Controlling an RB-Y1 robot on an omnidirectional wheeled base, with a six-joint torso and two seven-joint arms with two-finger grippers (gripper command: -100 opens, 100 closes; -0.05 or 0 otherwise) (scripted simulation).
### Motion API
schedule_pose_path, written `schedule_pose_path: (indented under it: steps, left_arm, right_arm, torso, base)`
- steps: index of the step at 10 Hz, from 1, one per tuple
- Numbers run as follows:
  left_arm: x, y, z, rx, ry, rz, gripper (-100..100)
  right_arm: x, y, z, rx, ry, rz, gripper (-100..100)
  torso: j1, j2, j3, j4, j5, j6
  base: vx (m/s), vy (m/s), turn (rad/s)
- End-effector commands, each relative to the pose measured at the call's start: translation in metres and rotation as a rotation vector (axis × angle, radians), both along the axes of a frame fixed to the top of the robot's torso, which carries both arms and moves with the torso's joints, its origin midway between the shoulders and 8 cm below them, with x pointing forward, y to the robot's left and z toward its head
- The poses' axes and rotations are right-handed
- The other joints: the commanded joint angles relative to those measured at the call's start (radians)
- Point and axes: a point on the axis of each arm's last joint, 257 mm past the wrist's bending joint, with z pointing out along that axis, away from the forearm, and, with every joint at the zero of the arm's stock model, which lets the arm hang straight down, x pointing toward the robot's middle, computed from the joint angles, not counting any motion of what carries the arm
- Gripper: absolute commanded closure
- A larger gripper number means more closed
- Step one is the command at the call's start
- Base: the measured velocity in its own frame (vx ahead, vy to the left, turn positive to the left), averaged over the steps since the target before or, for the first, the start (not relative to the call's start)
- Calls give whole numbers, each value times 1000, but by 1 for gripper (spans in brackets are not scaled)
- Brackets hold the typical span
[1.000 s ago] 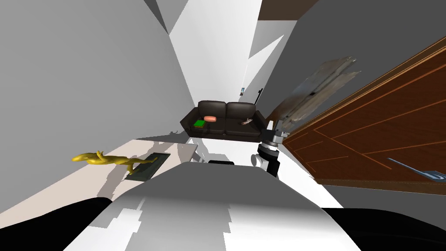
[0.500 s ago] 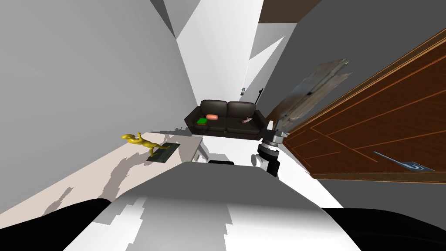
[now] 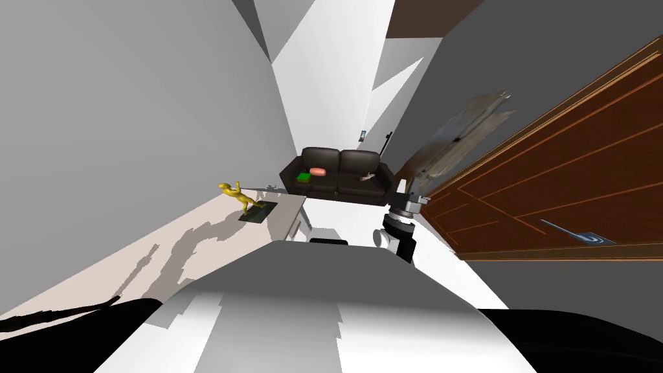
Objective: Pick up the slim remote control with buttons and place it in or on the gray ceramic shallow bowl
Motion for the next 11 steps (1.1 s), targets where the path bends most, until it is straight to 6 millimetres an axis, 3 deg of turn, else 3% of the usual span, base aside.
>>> schedule_pose_path:
  steps: [1, 4, 5, 9, 10, 11]
  left_arm:
    - [-2, 2, 11, 7, 8, -7, 100]
    - [-2, 3, 17, 8, 10, -12, 100]
    - [-3, 3, 17, 8, 12, -13, -100]
    - [-3, 3, 17, 8, 12, -12, -100]
    - [-3, 3, 17, 8, 12, -12, 0]
    - [11, 8, 20, 2, 5, -3, -100]
  right_arm:
    - [0, 0, 0, 0, 0, 0, 0]
    - [0, 0, 0, 0, 0, 0, 0]
    - [0, 0, 0, 0, 0, 0, 0]
    - [0, 0, 0, 0, 0, 0, 0]
    - [0, 0, 0, 0, 0, 0, 0]
    - [0, 0, 0, 0, 0, 0, 0]
  torso:
    - [0, 0, 0, 0, 0, 0]
    - [-3, -2, -1, 0, 0, 0]
    - [-2, -8, -4, -1, 0, 1]
    - [-2, -17, -10, -3, 0, 1]
    - [-2, -18, -10, -4, 0, 1]
    - [-2, -18, -10, -4, 0, 1]
  base:
    - [-227, 1, 50]
    - [-162, -6, 34]
    - [-18, -2, 3]
    - [-2, 0, 0]
    - [0, 0, 0]
    - [-90, -16, -118]
